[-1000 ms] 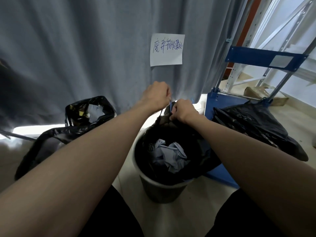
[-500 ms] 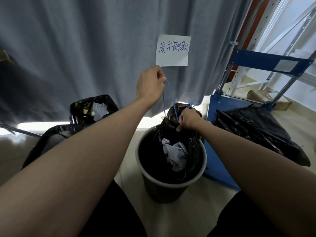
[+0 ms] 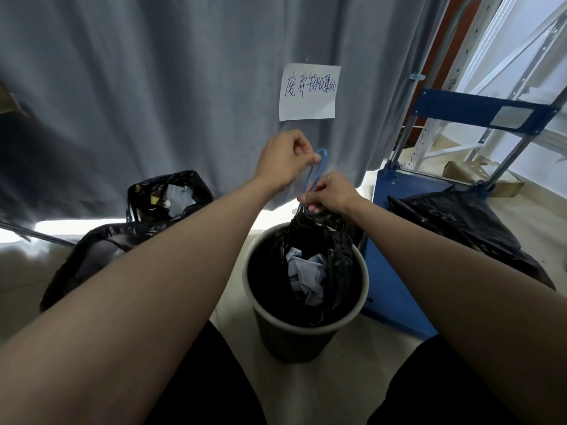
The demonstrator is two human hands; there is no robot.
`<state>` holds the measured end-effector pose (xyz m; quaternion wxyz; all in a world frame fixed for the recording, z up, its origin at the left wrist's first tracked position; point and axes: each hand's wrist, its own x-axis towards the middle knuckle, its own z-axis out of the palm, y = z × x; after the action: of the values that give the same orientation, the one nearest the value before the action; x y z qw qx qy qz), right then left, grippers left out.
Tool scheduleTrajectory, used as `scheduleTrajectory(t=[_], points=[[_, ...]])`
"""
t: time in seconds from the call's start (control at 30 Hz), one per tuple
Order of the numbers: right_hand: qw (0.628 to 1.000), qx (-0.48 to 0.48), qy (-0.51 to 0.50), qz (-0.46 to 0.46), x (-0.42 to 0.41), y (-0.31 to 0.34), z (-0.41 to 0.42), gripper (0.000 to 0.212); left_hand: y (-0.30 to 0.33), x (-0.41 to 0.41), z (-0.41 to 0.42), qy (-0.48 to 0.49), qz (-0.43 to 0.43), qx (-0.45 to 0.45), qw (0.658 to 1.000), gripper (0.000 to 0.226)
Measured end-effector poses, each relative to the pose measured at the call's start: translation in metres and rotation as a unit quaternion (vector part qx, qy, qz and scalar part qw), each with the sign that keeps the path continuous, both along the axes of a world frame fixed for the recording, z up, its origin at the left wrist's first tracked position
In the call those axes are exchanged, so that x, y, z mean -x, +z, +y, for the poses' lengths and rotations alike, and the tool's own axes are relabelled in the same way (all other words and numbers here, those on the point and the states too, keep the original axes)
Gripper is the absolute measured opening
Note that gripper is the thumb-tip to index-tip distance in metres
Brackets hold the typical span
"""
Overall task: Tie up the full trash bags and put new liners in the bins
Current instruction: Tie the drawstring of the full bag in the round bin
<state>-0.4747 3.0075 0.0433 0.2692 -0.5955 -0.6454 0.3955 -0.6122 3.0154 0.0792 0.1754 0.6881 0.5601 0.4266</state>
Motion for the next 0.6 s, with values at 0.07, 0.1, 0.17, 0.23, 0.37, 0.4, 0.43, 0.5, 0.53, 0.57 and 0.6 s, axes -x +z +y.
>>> scheduleTrajectory(t=[0.07,0.1,0.17,0.23,0.37,0.4,0.43,0.5,0.53,0.57,0.6], points=[[1.0,-0.005,-0.02,-0.003,-0.006,-0.001,0.001,0.027,-0.01,0.009,0.0,-0.027,0.036,0.07,0.997,0.023],[0.999,-0.007,-0.033,-0.003,-0.008,0.0,0.0,0.029,-0.016,0.015,-0.001,-0.048,0.063,0.117,0.99,0.024],[0.999,-0.006,-0.049,0.006,-0.013,0.001,-0.001,0.029,-0.029,0.023,-0.003,-0.087,0.111,0.205,0.969,0.029],[0.998,0.004,-0.051,0.019,-0.016,0.003,-0.002,0.028,-0.039,0.024,-0.003,-0.1,0.145,0.249,0.952,0.033],[0.997,0.013,-0.064,0.047,-0.015,0.005,-0.004,0.025,-0.055,0.014,0.0,-0.093,0.166,0.281,0.941,0.03],[0.996,0.013,-0.066,0.052,-0.014,0.005,-0.004,0.025,-0.058,0.012,0.001,-0.087,0.174,0.283,0.939,0.029],[0.996,0.014,-0.068,0.055,-0.014,0.004,-0.003,0.024,-0.062,0.01,0.002,-0.08,0.178,0.283,0.939,0.026],[0.996,0.016,-0.069,0.06,-0.014,0.003,-0.002,0.021,-0.068,0.008,0.004,-0.071,0.185,0.278,0.94,0.021],[0.995,0.016,-0.07,0.062,-0.014,0.003,0.0,0.02,-0.07,0.005,0.005,-0.067,0.196,0.273,0.94,0.021],[0.995,0.015,-0.072,0.066,-0.013,0.001,0.001,0.019,-0.073,0.002,0.006,-0.065,0.21,0.267,0.938,0.022],[0.994,0.012,-0.076,0.071,-0.013,0.0,0.003,0.019,-0.075,-0.001,0.007,-0.066,0.224,0.262,0.936,0.023]])
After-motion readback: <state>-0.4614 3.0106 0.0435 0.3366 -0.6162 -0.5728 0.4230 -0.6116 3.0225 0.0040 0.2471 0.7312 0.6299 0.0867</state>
